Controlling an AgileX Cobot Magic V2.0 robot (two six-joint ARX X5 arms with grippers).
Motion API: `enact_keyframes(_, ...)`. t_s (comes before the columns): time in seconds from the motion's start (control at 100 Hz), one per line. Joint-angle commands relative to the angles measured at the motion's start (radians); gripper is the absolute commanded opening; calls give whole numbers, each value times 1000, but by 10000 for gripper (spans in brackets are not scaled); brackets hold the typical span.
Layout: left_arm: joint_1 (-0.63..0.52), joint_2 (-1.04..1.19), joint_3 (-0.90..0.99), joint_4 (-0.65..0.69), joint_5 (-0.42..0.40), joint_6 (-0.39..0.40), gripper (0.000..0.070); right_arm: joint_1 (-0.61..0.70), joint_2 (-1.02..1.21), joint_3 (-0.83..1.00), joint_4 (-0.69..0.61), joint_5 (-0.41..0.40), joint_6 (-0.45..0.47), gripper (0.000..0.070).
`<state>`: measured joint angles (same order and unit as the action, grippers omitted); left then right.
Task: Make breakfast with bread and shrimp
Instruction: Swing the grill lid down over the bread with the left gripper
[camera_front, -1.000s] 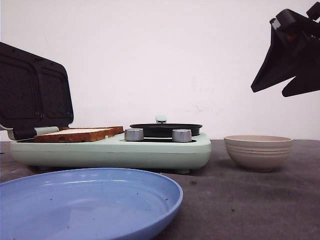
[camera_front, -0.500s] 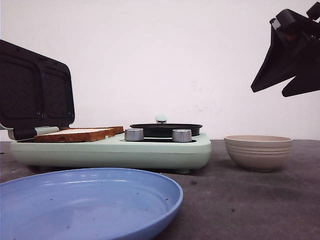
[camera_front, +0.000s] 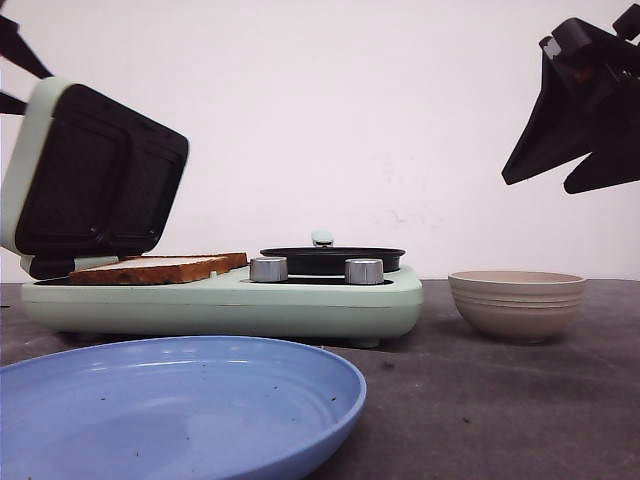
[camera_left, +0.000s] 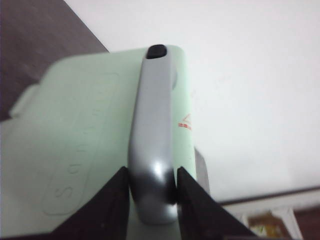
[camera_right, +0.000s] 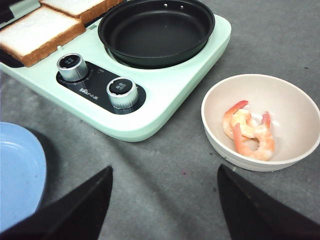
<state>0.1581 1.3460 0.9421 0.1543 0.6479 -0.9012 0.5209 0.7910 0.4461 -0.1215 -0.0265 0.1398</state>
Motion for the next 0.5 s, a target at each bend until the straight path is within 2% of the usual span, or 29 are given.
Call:
enact_keyframes(0.0,-13,24,7,-13,-48,71,10,6,5,0,13,-1,15,409)
enact_keyframes(0.14,-73,24,7,-58,-85,145,10,6,5,0,13,-1,15,409)
enact_keyframes(0.49,-244,36,7,-204,-237,366,10,6,5,0,13,-1,18,409)
